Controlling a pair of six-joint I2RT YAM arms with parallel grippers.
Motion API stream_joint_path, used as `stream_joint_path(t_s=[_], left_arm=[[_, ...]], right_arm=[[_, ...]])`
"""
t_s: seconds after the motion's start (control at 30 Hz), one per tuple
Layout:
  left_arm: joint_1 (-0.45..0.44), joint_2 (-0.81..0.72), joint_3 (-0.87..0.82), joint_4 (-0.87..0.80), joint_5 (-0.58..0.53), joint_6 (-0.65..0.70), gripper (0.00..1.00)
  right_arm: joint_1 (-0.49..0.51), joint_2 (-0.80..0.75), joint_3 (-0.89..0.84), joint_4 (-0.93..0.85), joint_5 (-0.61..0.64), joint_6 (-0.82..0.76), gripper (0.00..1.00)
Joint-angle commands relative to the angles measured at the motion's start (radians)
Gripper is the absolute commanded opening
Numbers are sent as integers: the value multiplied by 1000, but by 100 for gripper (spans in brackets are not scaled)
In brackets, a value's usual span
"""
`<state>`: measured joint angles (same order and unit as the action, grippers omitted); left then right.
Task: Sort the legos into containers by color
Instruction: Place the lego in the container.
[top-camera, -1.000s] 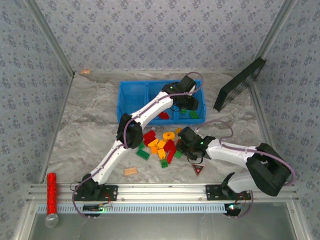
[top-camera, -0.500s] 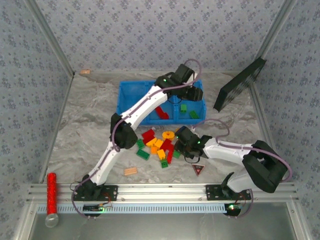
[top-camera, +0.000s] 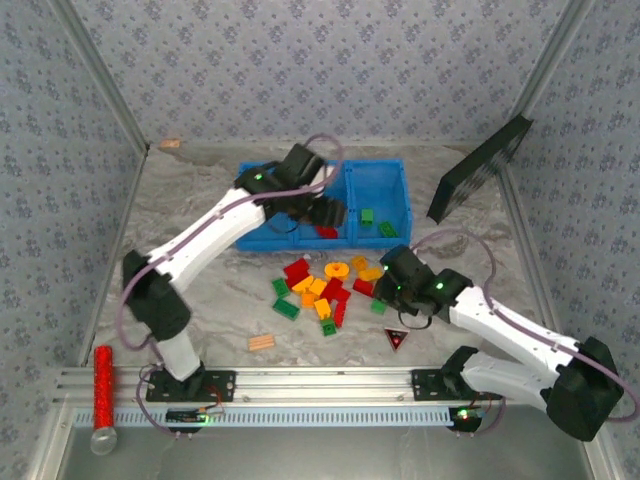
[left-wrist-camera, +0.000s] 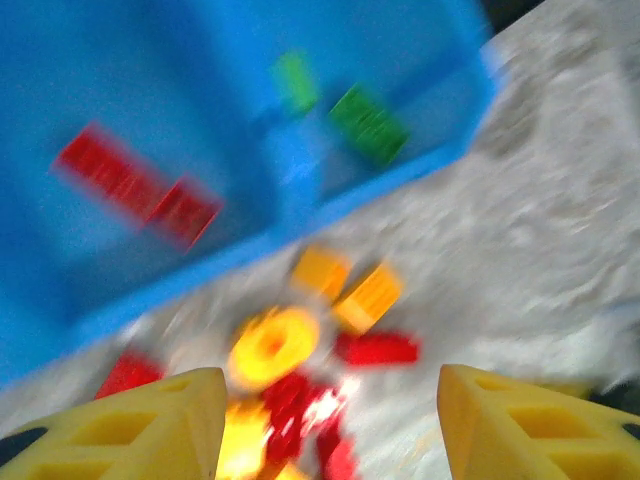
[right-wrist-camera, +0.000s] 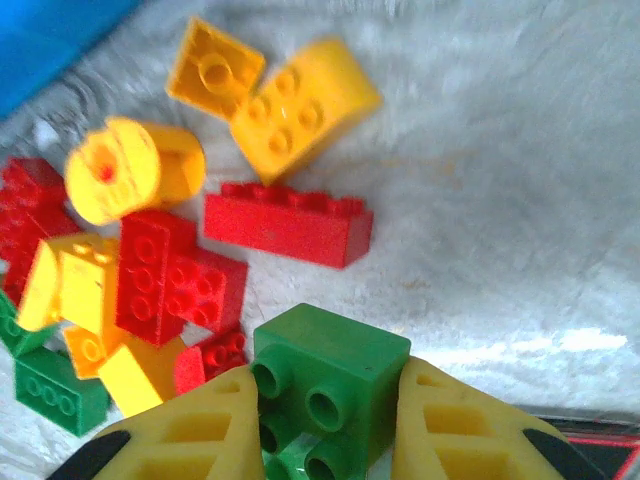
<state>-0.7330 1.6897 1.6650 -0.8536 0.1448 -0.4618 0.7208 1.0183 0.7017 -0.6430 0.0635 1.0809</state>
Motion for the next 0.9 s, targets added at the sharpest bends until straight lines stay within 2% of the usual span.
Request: stream_joint_path(t_s=[0.0,0.1,0.23,0.37,0.6,0.87], left_arm=[[51,-168,-229,46,-48,-63,58],[57,-288,-428,72,-45,-96,63],[56,-376,-622,76,-40,-233,63],[52,-456,-797,159,-37,-391,62],[39,-505,-903,241,-27,-608,63],[-44,-494,-1013,380,-33,-911,67]], right_arm=[[-83,2,92,-121,-17,-170,22],[-167,49,174,-129,-43,-282,22],[-258,153,313,-116,-53,-422,22],[-317,280,476,-93,-37,-569,22],[-390,517,723,-66,-85,-719,22],[-417,753,871,-33,-114,-815,23]])
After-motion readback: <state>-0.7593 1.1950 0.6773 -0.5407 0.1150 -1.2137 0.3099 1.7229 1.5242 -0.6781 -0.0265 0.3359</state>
